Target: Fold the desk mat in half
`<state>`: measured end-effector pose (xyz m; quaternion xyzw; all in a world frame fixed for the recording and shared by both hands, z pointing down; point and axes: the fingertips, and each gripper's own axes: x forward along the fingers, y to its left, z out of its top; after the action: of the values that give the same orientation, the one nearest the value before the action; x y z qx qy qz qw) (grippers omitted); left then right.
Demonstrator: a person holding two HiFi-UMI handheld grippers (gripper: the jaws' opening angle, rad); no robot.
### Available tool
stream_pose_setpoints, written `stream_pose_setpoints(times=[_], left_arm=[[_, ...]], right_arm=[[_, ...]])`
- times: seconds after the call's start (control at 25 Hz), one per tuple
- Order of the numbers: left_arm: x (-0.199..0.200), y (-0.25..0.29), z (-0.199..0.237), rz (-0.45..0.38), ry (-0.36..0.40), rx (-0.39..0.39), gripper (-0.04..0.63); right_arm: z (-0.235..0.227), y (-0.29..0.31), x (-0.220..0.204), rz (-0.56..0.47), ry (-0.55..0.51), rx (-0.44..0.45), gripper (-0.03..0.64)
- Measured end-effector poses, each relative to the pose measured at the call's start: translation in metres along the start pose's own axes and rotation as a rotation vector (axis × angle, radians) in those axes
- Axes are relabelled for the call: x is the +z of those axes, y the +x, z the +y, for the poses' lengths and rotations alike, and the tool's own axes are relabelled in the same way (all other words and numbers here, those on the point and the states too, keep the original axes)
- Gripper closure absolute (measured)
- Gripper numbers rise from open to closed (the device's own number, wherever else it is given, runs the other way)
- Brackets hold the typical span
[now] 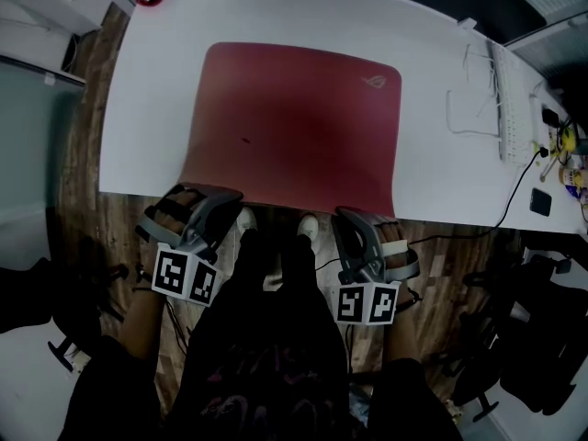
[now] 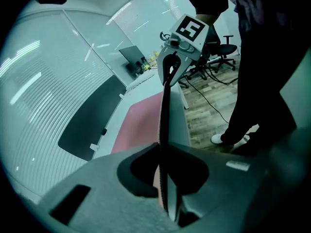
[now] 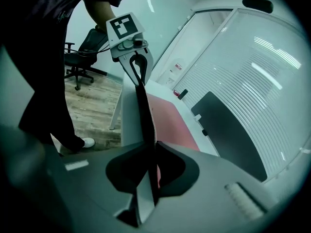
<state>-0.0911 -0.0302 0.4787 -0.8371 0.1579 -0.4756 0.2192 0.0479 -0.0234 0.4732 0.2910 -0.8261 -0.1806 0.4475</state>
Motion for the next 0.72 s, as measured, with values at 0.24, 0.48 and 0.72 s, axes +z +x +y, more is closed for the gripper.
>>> stream_pose_setpoints(times=[0.24, 0.48, 0.72], left_arm=[[0.000, 0.007, 0.038, -0.011, 0.024, 0.013, 0.572], [-0.001, 0.018, 0.078, -0.004, 0.053, 0.013, 0.569], [-0.002, 0.037, 0.123, 0.014, 0.126, 0.026, 0.565]], right_arm=[[-0.035, 0.011, 0.007, -0.019, -0.054, -0.023, 0.577], [-0.072, 0.026, 0.010, -0.024, -0.117, -0.045, 0.571], [-0.112, 0.048, 0.009, -0.022, -0.176, -0.081, 0.569]])
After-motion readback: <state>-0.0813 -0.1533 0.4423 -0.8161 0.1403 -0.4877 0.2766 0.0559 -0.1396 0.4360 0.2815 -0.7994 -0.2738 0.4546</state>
